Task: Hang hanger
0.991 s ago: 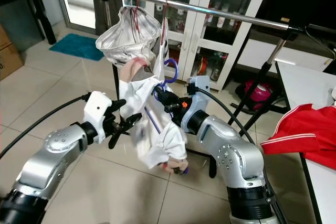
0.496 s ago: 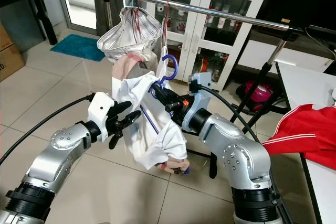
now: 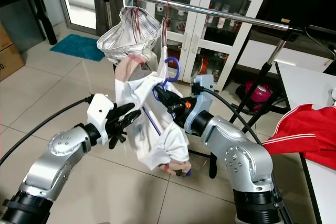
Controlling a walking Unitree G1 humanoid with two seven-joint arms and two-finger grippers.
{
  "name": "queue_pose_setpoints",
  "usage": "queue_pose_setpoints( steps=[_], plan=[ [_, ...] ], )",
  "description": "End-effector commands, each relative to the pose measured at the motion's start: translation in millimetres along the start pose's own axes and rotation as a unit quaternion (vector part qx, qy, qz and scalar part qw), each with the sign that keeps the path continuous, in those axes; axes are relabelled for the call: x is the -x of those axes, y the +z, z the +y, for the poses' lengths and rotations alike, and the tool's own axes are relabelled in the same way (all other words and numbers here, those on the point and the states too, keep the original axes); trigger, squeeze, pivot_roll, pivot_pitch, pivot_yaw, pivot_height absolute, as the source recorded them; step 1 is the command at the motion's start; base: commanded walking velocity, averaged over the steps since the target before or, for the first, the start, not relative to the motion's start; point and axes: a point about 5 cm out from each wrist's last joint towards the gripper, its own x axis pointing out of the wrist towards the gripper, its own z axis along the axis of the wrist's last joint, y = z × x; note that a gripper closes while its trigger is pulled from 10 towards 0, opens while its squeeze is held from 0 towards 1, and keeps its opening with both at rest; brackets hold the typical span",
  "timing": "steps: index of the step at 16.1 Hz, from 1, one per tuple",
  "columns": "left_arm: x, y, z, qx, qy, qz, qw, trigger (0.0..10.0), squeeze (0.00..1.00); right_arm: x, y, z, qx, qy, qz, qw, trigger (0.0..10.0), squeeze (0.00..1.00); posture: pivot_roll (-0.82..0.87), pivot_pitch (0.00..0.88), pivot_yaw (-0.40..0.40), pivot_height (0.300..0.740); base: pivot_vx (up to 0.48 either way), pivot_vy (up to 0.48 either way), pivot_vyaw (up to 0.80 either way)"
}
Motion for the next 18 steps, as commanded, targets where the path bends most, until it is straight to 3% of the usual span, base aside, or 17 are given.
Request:
queue_pose_setpoints(
  steps=[1, 2, 5, 8, 10, 15, 17, 18],
  plan=[
    [1.3, 3.5, -1.7, 0.010, 0.006, -0.007, 1.000, 0.0, 0.00, 3.4, 7.9, 3.0, 0.006, 0.012, -0.016, 1.000, 2.9, 0.00, -0.06, 0.000, -0.097, 0.740, 0.000, 0.000, 0.00],
    [2.9, 3.4, -1.3, 0.021, 0.013, -0.008, 1.000, 0.0, 0.00, 3.5, 7.4, 3.1, 0.006, 0.013, -0.015, 1.000, 0.0, 0.00, -0.06, 0.000, -0.098, 0.740, 0.000, 0.000, 0.00],
    [8.7, 5.5, 2.8, 0.054, 0.033, -0.013, 0.998, 0.0, 0.00, 3.3, 5.9, 3.1, 0.010, 0.011, -0.012, 1.000, 0.0, 0.00, -0.06, 0.000, -0.097, 0.740, 0.000, 0.000, 0.00],
    [11.2, 16.3, 6.1, 0.086, 0.039, -0.036, 0.995, 0.0, 0.00, 4.1, -1.7, -13.0, 0.023, -0.054, 0.013, 0.998, 0.0, 0.00, -0.05, 0.000, -0.096, 0.740, 0.000, 0.000, 0.00],
    [13.1, 31.8, 12.6, 0.100, 0.049, -0.053, 0.992, 0.0, 0.00, 7.8, -11.6, -38.0, 0.049, -0.150, 0.056, 0.986, 0.0, 0.00, -0.05, 0.000, -0.094, 0.740, 0.000, 0.000, 0.00],
    [10.3, 54.9, 28.2, 0.099, 0.071, -0.066, 0.990, 0.0, 0.00, 12.3, -26.1, -42.2, 0.100, -0.161, 0.119, 0.975, 0.0, 0.00, -0.05, 0.000, -0.086, 0.740, 0.000, 0.000, 0.00],
    [9.4, 53.7, 42.9, 0.086, 0.116, -0.048, 0.988, 0.0, 0.00, 15.8, -31.6, -34.8, 0.136, -0.119, 0.150, 0.972, 0.0, 0.00, -0.05, 0.000, -0.086, 0.740, 0.000, 0.000, 0.00],
    [9.4, 53.7, 42.9, 0.086, 0.116, -0.048, 0.988, 0.0, 0.00, 15.8, -31.6, -34.8, 0.136, -0.119, 0.150, 0.972, 0.0, 0.00, -0.05, 0.000, -0.086, 0.740, 0.000, 0.000, 0.00]
  ],
)
